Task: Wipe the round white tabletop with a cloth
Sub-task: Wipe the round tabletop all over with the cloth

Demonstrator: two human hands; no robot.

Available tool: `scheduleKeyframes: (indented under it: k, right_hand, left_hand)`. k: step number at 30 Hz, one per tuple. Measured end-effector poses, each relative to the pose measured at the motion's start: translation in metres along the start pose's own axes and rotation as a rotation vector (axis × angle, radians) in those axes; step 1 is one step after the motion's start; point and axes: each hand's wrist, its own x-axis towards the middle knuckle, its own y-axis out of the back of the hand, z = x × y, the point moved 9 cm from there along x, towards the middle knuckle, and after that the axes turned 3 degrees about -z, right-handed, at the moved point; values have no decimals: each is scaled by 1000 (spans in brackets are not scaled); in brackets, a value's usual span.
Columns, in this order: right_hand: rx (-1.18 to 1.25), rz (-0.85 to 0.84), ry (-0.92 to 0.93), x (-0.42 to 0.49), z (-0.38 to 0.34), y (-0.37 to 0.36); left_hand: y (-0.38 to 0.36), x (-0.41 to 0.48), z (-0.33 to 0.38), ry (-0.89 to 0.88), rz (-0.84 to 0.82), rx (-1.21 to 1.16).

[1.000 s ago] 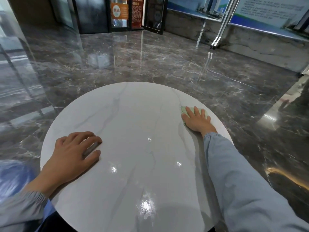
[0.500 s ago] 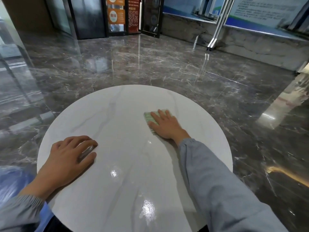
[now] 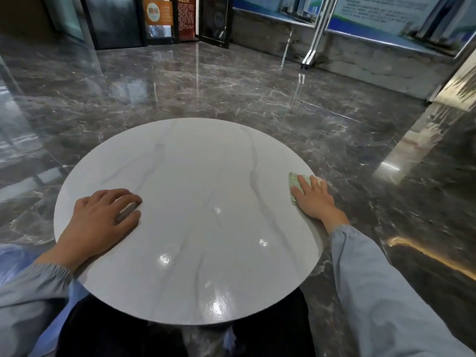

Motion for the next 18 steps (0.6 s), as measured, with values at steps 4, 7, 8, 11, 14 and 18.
scheduleKeyframes:
  k: [4,7,8,11,14,18]
  right_hand:
    - [8,17,43,-59,7,-21]
    - [61,20,85,-113,2,-42]
    - [94,30,94,-130,-2,-48]
    - [168,37,107,-176,-19,-68]
    - [197,60,82,-200,-28,-89]
    - [215,54,78,-182,-20,-89]
  left_hand:
    - [2,-5,2,-5,17,-65]
    - [5,-10,10,24,32,-119]
    - [5,-14,14,22,40,-122]
    - [3,-29,38,-33,34,-122]
    - [-8,-49,62,-107,57,-128]
    - [-14,-70,78,-140,102,-169]
